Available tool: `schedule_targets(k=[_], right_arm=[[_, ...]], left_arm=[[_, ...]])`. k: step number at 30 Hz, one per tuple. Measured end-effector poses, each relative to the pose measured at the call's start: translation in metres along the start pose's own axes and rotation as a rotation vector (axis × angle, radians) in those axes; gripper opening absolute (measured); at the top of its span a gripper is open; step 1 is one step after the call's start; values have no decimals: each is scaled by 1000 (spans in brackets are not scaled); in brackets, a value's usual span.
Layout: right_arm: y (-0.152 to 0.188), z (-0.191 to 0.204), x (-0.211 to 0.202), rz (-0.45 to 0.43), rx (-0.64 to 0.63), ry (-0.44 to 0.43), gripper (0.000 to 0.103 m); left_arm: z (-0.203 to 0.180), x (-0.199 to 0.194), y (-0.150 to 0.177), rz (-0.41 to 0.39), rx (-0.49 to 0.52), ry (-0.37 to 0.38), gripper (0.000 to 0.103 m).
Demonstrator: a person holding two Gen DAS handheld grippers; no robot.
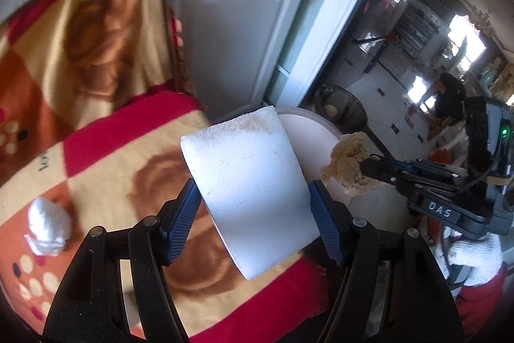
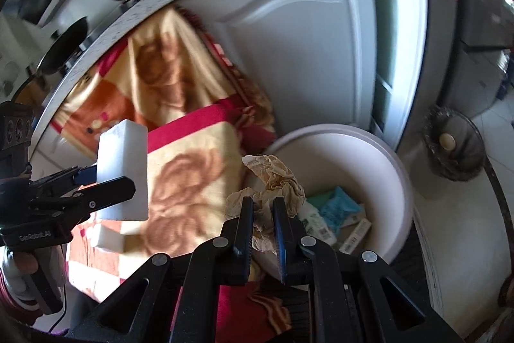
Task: Collect trash
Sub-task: 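Carry the sponge block and tissue over the white bin with both tools, then open both tools to drop the sponge and tissue into the bin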
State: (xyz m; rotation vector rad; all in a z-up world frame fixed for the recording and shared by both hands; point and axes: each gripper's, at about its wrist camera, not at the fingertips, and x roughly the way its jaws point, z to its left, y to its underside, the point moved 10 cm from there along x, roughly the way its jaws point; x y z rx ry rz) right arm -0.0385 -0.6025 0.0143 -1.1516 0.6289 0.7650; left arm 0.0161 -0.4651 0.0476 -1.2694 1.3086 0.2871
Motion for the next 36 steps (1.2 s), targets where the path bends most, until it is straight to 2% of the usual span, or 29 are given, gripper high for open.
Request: schedule_targets(k=[9,15,24,28,32,36], right_arm=[[3,-52,11,6,91,63,12],[5,-70,24,19,115,91,12],[10,-85,46,49,141,106,12],[12,-87,50,57,151,107,12],[12,-88,54,59,154,112,12],[13,-89,59,66,150,125,12]], left_arm=[[-27,49,-4,92,-42,97,68],[-35,76,-4,125,-60,106,69],[-40,91,-5,133,-50,110,71],[-43,94,-7,127,-46,137,73],[-45,96,-10,122,-57,175,81],[-43,97,-10,124,-72,178,81]])
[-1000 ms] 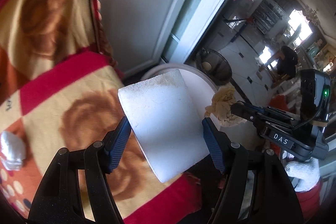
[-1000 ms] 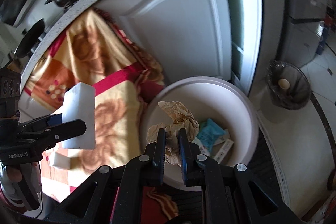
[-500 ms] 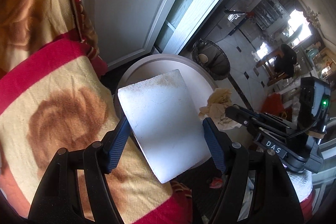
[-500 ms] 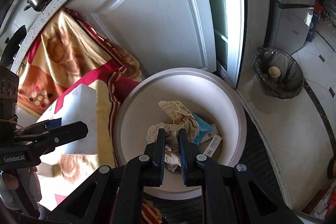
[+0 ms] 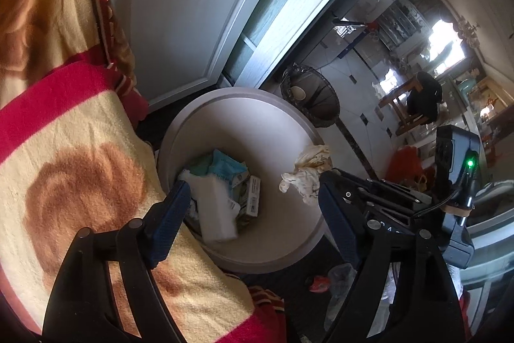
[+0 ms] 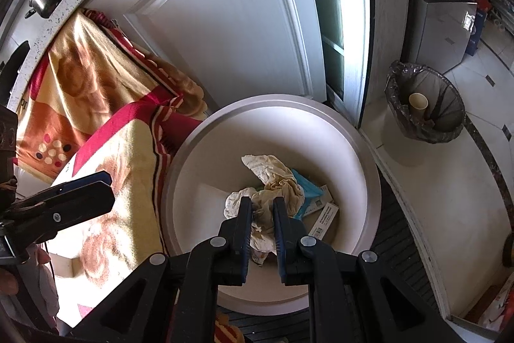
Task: Collect trash
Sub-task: 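Open both tools to drop the sponge and tissue into the bin, then return both open tools to the remaining trash on the chair seat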
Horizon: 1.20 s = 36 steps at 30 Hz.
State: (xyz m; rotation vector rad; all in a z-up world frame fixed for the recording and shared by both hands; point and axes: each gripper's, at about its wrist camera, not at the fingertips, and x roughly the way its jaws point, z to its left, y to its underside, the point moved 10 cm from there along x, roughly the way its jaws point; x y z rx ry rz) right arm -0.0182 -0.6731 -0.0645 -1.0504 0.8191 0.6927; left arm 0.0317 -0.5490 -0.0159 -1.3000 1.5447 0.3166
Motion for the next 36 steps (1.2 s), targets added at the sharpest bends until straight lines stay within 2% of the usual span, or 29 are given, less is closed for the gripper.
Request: schedule_targets(k=[11,13,14,15,23,36], right_arm=[[7,2,10,27,-3,12,12],[8,3,12,33,-7,26,20],[8,3,12,33,-10,36,33],[8,3,12,30,-12,40,40],[10,13,3,27,-13,29,40],[19,79,-23,-10,-133,-11,42]], left_arm=[[4,-7,5,0,21,-44,81],[3,-10,6,-9,28,-52,81],[3,-11,5,-14,32,-57,81],[2,-13,5,-18,37,-61,81],[8,-37,4,-66,57,-120,81],[47,-108,17,-200,31,-212,81]])
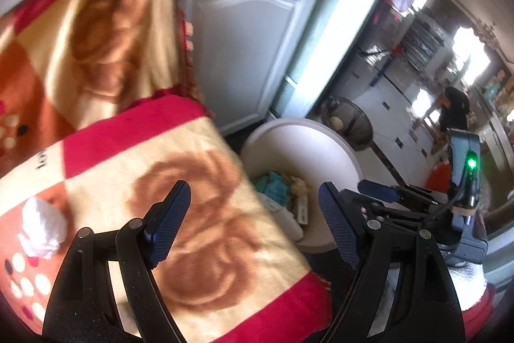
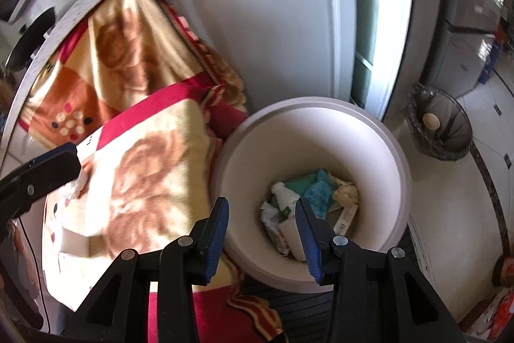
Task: Collect trash
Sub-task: 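Return both open tools to the remaining trash on the chair seat, then grasp the white paper towel with the left tool while the right tool grasps the white foam cube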
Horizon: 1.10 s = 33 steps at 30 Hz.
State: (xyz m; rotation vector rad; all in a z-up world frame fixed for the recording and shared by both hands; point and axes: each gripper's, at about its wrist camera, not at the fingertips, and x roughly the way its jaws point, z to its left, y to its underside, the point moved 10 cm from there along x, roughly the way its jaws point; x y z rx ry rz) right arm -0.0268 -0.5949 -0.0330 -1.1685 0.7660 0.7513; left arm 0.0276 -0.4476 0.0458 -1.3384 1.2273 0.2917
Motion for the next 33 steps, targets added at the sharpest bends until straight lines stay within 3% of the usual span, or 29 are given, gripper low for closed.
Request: schedule_targets(k=[5,10,15,19,27,33], right_arm=[[1,41,-7,-5,-67,-29,43],[5,89,-14,-6,-131,-71,44],[17,142,-17,7,-203,-134,59],[33,188,-12,45,-271,-196,60],[67,275,10,132,-340,-323,66],[84,302,35,170,-404,-283,67]], left_arm=[[33,-30,1,-46,-41,-38,81],[75,-56,11,-43,-83,-60,81],[143,-79,31,-18,-175,-94,81],[184,-93,50,0,-243,-111,81],[236,-79,85,66,-343,-109,81],[249,-51,87,80,-343,-145,81]])
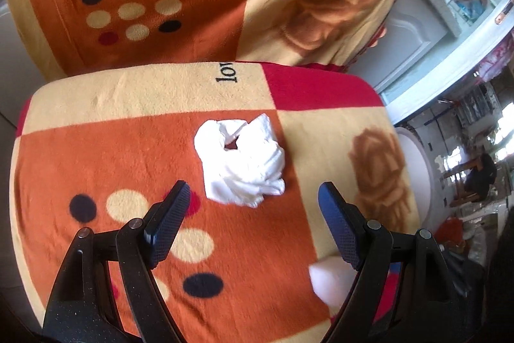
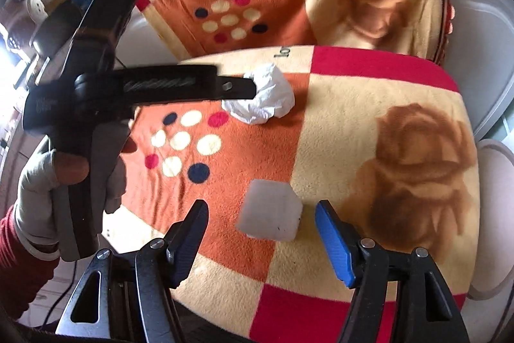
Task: Collect trash
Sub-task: 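Grasp the white paper towel with the left tool while the right tool grasps the white foam cube, then carry the paper towel and foam cube over the white bin with both tools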
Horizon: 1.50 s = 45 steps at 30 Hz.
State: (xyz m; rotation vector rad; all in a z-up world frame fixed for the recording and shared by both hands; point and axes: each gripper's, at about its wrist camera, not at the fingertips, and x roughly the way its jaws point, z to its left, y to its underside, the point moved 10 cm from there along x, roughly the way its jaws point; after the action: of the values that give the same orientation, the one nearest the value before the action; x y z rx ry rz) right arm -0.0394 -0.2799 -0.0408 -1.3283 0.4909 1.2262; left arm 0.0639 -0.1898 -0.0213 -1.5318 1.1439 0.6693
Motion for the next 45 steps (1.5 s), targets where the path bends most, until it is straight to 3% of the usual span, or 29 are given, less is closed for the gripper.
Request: schedule_targets(k=[4,5,6,8,10,11,12,15,21,29,45], right_arm=[[3,-3,12,26,23,-10,66],[3,-5,13,27,27,-11,59],[3,-6,14,28,33,-20,45],[4,-9,15,30,46,-40,33],[4,-10,13,22,45,-47,30],[4,-11,11,20,43,-53,29],[2,-11,10,17,42,-57,28],[-2,-13,-5,-17,30,-72,27],[-10,-29,-40,-83,48,-68,27],[-19,-70,-88,-172,92,11,27],[17,-190,-150,-232,257,203,27]], left_arm=[[7,22,-7,8,2,-43,81],[9,29,-7,14,0,-53,81],[11,33,-8,15,-3,-54,81],[12,40,-9,17,-6,-48,80],[12,45,-7,24,-6,-35,66],[11,46,-5,32,-5,-30,47],[11,46,-3,41,-1,-34,38],[7,37,0,31,17,-28,34],[-17,-3,-3,-27,64,9,33],[-82,-38,-5,-99,191,43,33],[-226,-16,5,-87,397,138,33]])
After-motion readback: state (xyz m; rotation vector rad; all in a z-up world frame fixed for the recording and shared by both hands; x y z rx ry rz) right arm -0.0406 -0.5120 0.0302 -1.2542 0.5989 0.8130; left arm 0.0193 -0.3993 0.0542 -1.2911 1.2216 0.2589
